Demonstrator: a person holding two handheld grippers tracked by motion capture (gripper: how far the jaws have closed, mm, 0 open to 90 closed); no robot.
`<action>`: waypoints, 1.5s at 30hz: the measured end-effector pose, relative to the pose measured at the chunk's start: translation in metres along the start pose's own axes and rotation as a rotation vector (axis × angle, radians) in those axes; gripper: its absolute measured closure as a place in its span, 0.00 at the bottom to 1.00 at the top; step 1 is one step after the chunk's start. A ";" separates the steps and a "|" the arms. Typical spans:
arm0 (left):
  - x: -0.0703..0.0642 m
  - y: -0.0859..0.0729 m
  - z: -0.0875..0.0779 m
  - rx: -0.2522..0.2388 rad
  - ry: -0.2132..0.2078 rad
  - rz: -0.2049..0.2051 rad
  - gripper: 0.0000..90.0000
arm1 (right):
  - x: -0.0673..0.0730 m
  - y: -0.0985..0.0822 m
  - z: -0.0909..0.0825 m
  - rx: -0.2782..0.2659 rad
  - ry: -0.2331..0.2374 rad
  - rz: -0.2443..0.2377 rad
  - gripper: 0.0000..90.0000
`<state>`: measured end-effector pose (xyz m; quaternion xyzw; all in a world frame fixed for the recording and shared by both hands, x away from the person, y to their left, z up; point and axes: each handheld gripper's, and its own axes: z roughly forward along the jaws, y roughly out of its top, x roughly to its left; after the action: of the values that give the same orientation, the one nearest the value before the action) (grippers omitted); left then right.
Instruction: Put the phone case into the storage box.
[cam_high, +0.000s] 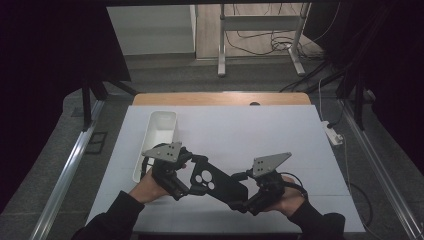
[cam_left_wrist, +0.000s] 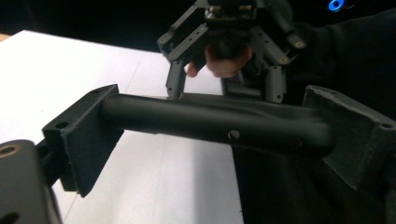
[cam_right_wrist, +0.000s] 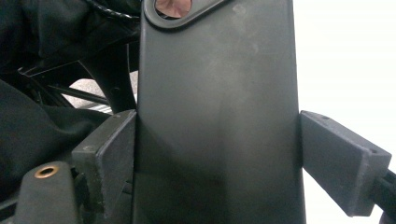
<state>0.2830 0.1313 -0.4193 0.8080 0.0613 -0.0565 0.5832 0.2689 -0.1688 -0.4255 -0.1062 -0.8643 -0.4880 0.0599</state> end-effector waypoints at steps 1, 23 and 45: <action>0.000 0.000 -0.001 -0.005 -0.008 0.001 0.10 | 0.000 0.000 0.000 0.000 0.003 0.000 0.16; -0.001 0.003 0.000 0.037 0.012 -0.043 0.17 | 0.001 -0.001 0.002 0.024 -0.072 -0.062 0.13; 0.006 0.007 -0.003 0.135 0.214 -0.144 0.17 | -0.003 -0.005 0.011 0.132 -0.248 -0.047 0.00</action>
<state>0.2899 0.1323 -0.4130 0.8402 0.1768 -0.0158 0.5123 0.2702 -0.1627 -0.4362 -0.1411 -0.8976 -0.4144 -0.0520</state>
